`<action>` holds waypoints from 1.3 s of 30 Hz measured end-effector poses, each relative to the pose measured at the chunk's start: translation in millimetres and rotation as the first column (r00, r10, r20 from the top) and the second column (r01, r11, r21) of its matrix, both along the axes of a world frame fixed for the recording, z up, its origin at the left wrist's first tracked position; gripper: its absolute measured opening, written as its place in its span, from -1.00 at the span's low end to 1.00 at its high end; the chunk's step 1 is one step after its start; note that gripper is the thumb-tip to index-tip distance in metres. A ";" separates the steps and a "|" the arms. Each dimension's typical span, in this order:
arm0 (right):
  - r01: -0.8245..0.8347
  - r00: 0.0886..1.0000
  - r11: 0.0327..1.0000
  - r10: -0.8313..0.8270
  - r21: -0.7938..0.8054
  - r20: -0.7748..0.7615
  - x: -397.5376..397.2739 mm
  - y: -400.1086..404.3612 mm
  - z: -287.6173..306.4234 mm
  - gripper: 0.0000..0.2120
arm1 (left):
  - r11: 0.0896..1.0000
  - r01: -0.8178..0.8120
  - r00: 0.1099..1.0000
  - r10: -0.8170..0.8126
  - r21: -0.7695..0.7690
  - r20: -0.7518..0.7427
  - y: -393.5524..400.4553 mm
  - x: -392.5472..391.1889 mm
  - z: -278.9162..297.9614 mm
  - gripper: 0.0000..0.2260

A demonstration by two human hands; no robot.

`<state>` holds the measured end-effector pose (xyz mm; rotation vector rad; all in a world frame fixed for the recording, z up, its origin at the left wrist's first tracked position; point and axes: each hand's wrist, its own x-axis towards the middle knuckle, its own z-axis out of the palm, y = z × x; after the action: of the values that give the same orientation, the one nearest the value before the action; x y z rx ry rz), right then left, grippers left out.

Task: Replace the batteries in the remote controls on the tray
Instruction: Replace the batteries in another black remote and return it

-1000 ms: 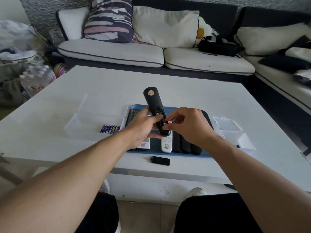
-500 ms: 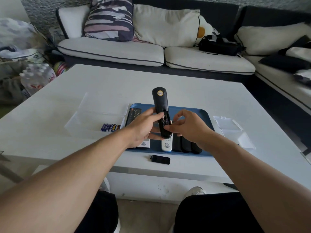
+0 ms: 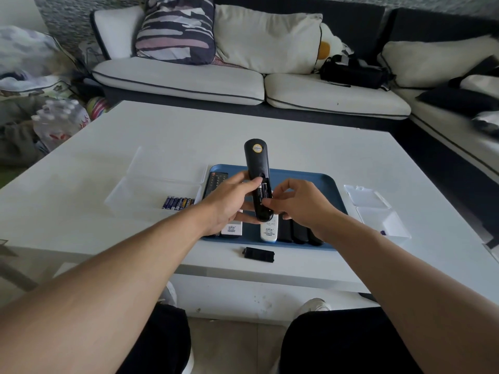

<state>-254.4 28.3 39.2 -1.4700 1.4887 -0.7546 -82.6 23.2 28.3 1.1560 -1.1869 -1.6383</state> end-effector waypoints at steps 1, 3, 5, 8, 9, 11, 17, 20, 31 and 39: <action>-0.013 1.000 1.000 0.013 -0.001 -0.012 -0.4 -0.1 -1.3 -0.74 | 1.000 0.002 1.000 -0.002 0.000 0.012 0.3 0.2 -1.1 -0.78; -0.043 0.999 0.999 0.043 -0.003 -0.031 -1.3 -1.0 -3.3 -0.74 | 1.000 0.000 0.999 0.000 -0.007 0.050 0.5 0.1 -3.6 -0.79; -0.073 0.997 0.997 0.073 -0.004 -0.039 -3.4 -1.4 -3.9 -0.74 | 1.000 -0.024 0.996 0.025 -0.017 0.089 -1.1 -0.1 -6.8 -0.80; -0.113 0.954 0.988 0.078 -0.103 -0.291 -8.5 -3.9 -4.4 -0.77 | 0.996 -0.087 0.986 0.087 -0.007 0.142 -6.3 3.2 -11.7 -0.83; -0.149 0.913 0.980 0.085 -0.131 -0.400 -9.5 -3.8 -3.7 -0.79 | 0.994 -0.108 0.983 0.107 -0.001 0.152 -7.7 4.8 -13.3 -0.84; -0.256 0.831 0.963 0.177 -0.079 -0.527 -9.4 -0.8 -3.6 -0.85 | 0.989 -0.148 0.973 0.148 -0.014 0.176 -9.7 7.7 -16.1 -0.85; -0.447 0.542 0.881 0.405 0.156 -0.736 6.2 18.5 -20.5 -0.84 | 0.985 -0.169 0.961 0.175 -0.047 0.214 -10.2 11.7 -15.8 -0.88; -0.468 0.412 0.875 0.337 0.120 -0.847 14.0 21.7 -33.8 -0.70 | 0.983 -0.178 0.961 0.183 -0.046 0.209 -10.7 13.5 -16.5 -0.84; -0.618 0.068 0.780 0.175 0.097 -0.982 34.8 40.2 -40.8 -0.81 | 0.981 -0.193 0.965 0.185 0.023 0.187 -12.4 19.6 -22.5 -0.78; -0.377 0.727 0.923 0.247 -0.072 -0.641 12.7 22.1 4.6 -0.89 | 0.969 -0.245 0.957 0.239 0.017 0.165 -15.0 21.2 -16.5 -0.76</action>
<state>-241.7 50.5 43.9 -2.2112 1.5890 -0.1979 -61.4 8.2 11.8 1.4214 -1.0694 -1.4071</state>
